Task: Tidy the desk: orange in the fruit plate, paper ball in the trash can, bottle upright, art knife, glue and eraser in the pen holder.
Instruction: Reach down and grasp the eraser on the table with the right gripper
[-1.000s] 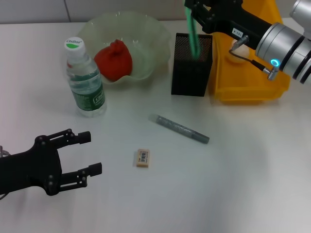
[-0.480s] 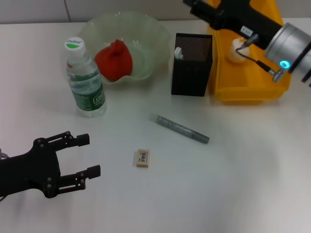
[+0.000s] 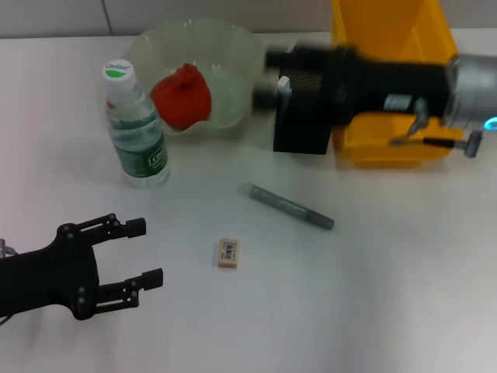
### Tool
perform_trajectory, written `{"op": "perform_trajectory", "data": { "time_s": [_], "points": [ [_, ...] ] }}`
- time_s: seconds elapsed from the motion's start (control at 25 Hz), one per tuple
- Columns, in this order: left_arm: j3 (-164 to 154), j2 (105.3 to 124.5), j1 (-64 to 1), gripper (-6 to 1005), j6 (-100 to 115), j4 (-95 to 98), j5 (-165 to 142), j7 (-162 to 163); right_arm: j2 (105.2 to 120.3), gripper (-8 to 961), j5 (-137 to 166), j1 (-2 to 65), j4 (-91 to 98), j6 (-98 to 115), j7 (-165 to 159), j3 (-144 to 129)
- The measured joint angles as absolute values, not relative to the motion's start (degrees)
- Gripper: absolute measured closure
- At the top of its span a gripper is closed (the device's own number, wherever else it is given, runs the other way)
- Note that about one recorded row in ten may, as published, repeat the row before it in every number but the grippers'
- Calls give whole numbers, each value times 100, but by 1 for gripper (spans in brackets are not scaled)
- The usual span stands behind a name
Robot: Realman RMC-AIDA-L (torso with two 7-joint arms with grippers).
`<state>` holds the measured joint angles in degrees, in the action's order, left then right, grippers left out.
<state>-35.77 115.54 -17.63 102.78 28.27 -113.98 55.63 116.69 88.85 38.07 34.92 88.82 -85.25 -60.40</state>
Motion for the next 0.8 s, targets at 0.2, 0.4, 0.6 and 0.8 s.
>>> {"op": "perform_trajectory", "data": {
  "time_s": [0.2, 0.4, 0.6, 0.8],
  "points": [
    [-3589, 11560, -1804, 221, 10226, 2804, -11415, 5576, 11721, 145, 10423, 4286, 3664, 8853, -9249, -6162],
    [-3588, 11566, -1828, 221, 10220, 2775, -11419, 5582, 11948, 145, 11815, 4821, 3624, 8641, -9605, -6347],
    [-3583, 11576, -1835, 221, 10220, 2758, -11419, 5582, 11966, 146, 11863, 5051, 3472, 8003, -9826, -7337],
    [-3561, 11583, -1837, 221, 10218, 2758, -11419, 5581, 11987, 147, 11673, 5117, 3463, 7508, -9913, -8156]
  ]
}}
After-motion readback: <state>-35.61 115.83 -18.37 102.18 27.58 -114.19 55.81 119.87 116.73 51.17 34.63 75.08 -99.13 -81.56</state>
